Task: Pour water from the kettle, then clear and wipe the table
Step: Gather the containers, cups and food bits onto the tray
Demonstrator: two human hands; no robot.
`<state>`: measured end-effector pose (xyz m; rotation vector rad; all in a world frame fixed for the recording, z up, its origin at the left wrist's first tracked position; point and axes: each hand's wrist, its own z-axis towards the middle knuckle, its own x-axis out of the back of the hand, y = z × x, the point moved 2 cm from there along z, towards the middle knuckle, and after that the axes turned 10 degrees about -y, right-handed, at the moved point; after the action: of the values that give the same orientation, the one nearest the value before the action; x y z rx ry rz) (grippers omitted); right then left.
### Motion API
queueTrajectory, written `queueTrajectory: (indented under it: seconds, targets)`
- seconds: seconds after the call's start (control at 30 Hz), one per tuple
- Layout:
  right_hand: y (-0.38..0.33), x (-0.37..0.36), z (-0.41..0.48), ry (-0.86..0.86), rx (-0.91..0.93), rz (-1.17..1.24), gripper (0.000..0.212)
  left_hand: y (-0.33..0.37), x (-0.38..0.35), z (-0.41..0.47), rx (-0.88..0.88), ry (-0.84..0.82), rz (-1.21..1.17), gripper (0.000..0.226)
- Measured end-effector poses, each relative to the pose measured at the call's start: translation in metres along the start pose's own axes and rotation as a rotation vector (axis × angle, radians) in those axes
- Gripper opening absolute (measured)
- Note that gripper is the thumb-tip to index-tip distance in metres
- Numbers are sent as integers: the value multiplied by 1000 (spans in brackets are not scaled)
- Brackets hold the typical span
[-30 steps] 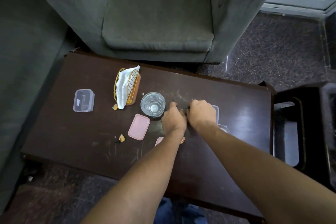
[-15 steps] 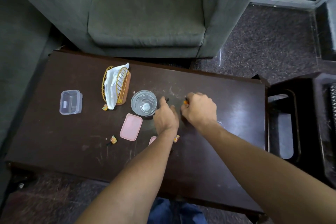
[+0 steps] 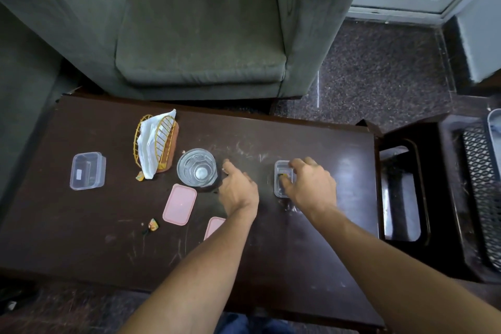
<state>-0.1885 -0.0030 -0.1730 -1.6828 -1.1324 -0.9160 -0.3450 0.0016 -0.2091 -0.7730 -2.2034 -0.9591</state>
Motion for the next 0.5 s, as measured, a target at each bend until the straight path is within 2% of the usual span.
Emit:
queueTrajectory:
  seconds: [0.17,0.33,0.4,0.5]
  targets:
    - [6,2,-13,25,-17,33,21,-3,-4,-5,105,-1,-71,37]
    - [8,3,-20,45,-14,37,18,-4,-4,-8,91,-5,-88,25]
    - [7,4,-22,70,-30,60,18,0,-4,-13,9,21,-58,22]
    - [9,6,-25,97,-57,88,18,20,-8,-25,-249,3,66,25]
